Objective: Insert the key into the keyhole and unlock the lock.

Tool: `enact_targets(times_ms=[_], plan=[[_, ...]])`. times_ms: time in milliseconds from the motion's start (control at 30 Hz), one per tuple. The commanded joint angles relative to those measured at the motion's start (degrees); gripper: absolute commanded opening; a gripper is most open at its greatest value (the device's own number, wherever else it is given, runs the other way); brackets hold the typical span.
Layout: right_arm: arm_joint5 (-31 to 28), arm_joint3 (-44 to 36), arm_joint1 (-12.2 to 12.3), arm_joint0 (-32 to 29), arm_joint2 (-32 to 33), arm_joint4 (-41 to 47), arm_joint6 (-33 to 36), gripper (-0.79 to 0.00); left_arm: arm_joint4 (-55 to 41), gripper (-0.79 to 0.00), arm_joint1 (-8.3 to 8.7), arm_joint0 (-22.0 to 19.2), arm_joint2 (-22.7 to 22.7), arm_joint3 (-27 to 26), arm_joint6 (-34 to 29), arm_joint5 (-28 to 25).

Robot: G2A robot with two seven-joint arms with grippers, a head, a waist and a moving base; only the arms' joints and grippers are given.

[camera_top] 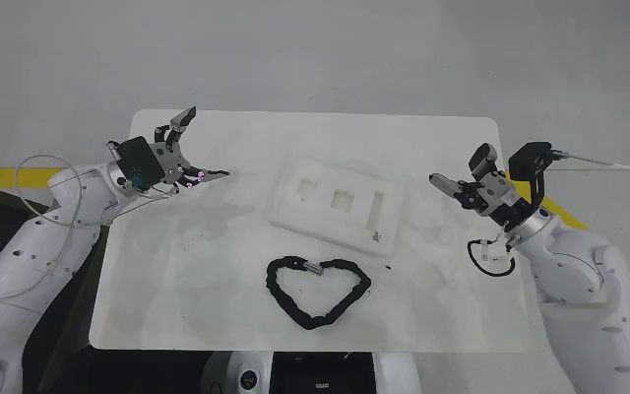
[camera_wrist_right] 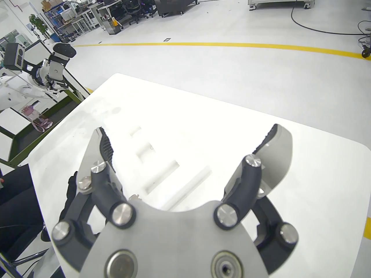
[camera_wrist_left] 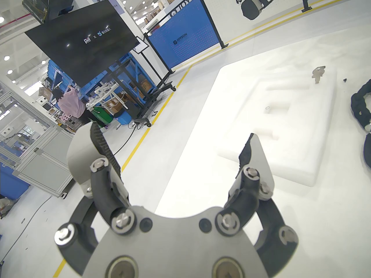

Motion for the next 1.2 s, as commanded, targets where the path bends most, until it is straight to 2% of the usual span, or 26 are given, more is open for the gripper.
enact_targets(times_ms=[0,233,433,633,967,1167], plan=[[0.0,0.0,0.0,0.0,0.0,0.0,0.0,0.0,0.0,0.0,0.0,0.0,0.0,0.0,0.0,0.0],[0.56,-0.77,-0.02,-0.28,-0.83,-0.31,1.18,0.0,0.0,0.0,0.0,0.0,0.0,0.0,0.0,0.0],[6.63,-5.2,0.19,0.74,-3.52,-0.12,12.78,0.0,0.0,0.0,0.0,0.0,0.0,0.0,0.0,0.0],[13.68,-8.13,0.28,2.72,-6.51,5.22,24.99,0.0,0.0,0.0,0.0,0.0,0.0,0.0,0.0,0.0],[23.64,-8.74,-0.02,7.08,-15.42,8.36,38.71,0.0,0.0,0.0,0.0,0.0,0.0,0.0,0.0,0.0],[25.74,-6.95,-0.2,10.84,-20.17,7.73,45.01,0.0,0.0,0.0,0.0,0.0,0.0,0.0,0.0,0.0]])
